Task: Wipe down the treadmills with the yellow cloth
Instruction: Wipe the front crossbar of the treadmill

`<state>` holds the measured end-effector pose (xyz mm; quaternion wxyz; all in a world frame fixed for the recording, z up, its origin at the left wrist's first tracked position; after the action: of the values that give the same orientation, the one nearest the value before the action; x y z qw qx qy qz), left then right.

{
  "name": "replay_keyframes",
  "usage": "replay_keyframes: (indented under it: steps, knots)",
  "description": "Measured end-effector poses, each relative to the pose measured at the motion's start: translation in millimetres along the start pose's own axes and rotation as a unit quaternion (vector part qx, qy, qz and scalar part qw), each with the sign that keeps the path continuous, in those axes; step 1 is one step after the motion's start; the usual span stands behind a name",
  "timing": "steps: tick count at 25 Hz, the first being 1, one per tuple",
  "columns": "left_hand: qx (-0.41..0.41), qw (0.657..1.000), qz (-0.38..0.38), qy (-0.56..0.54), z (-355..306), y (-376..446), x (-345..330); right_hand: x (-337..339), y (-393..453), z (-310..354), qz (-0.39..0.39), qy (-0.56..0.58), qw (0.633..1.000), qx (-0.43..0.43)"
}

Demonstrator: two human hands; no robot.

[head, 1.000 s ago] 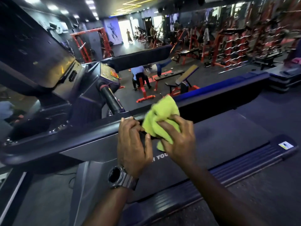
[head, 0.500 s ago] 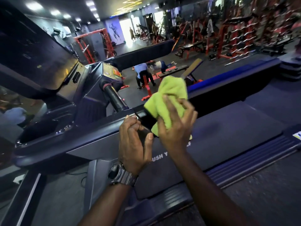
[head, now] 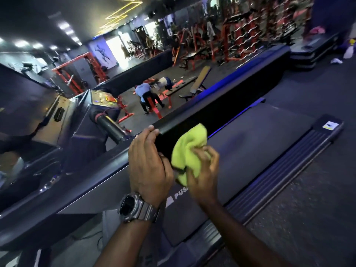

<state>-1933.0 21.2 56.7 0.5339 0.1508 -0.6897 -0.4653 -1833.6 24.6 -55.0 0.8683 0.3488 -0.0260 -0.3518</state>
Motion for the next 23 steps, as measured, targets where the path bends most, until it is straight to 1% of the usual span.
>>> replay_keyframes:
  steps: [1, 2, 3, 4, 5, 6, 7, 8, 10, 11, 12, 14, 16, 17, 18, 20, 22, 23]
  knots:
    - [0.001, 1.000, 0.003, -0.009, 2, 4, -1, 3, 22, -11, -0.087, 0.040, 0.993, -0.074]
    - [0.005, 1.000, 0.008, -0.015, 5, 5, -3, 2, 44, -17, -0.185, 0.071, 0.966, -0.164]
    - [0.009, 1.000, 0.013, -0.017, 6, 5, -3, -4, 54, -13, -0.240, 0.107, 0.937, -0.228]
    - [0.011, 1.000, 0.014, -0.013, 6, 4, -3, -13, 52, -8, -0.269, 0.144, 0.914, -0.269]
    - [0.008, 1.000, 0.013, -0.008, 6, 3, -4, -25, 36, -3, -0.270, 0.195, 0.894, -0.300]
    - [-0.004, 1.000, 0.014, -0.003, 5, 3, -4, -38, 8, 4, -0.249, 0.253, 0.876, -0.328]
    - [-0.019, 1.000, 0.018, 0.005, 4, 4, -6, -45, -10, 9, -0.220, 0.329, 0.849, -0.351]
    - [-0.039, 0.999, 0.024, 0.016, 2, 7, -9, -43, -14, 4, -0.206, 0.381, 0.813, -0.388]
    - [-0.079, 0.995, 0.046, 0.032, -7, 17, -18, -30, 16, -30, -0.203, 0.479, 0.736, -0.433]
    - [-0.089, 0.994, 0.059, 0.039, -13, 22, -23, -26, 33, -39, -0.195, 0.507, 0.704, -0.458]
    - [-0.092, 0.992, 0.069, 0.045, -19, 27, -28, -22, 40, -37, -0.191, 0.517, 0.681, -0.482]
    - [-0.096, 0.990, 0.087, 0.050, -30, 34, -37, -25, 21, -22, -0.159, 0.541, 0.639, -0.523]
    - [-0.092, 0.990, 0.095, 0.050, -34, 37, -42, -27, 8, -12, -0.121, 0.551, 0.609, -0.558]
    - [-0.087, 0.990, 0.094, 0.052, -34, 37, -43, -23, 13, -19, -0.100, 0.546, 0.601, -0.575]
    - [-0.085, 0.991, 0.091, 0.054, -35, 37, -44, -14, 26, -27, -0.117, 0.552, 0.600, -0.567]
    - [-0.073, 0.992, 0.084, 0.051, -38, 38, -47, -10, 47, -30, -0.110, 0.571, 0.591, -0.559]
    - [-0.047, 0.995, 0.079, 0.041, -44, 41, -50, -16, 30, -19, -0.093, 0.551, 0.599, -0.574]
    - [-0.035, 0.995, 0.080, 0.038, -47, 44, -50, -17, 20, -15, -0.068, 0.537, 0.604, -0.585]
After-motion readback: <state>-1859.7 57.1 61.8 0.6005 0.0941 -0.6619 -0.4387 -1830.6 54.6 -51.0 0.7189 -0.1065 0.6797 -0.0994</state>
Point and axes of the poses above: each hand's wrist, its own y-axis towards the middle knuckle, its own x-axis out of the back of the hand, z = x × y, the point moved 1 cm from there along y, towards the middle knuckle, and after that the axes turned 7 degrees about y, right-handed, at the moved point
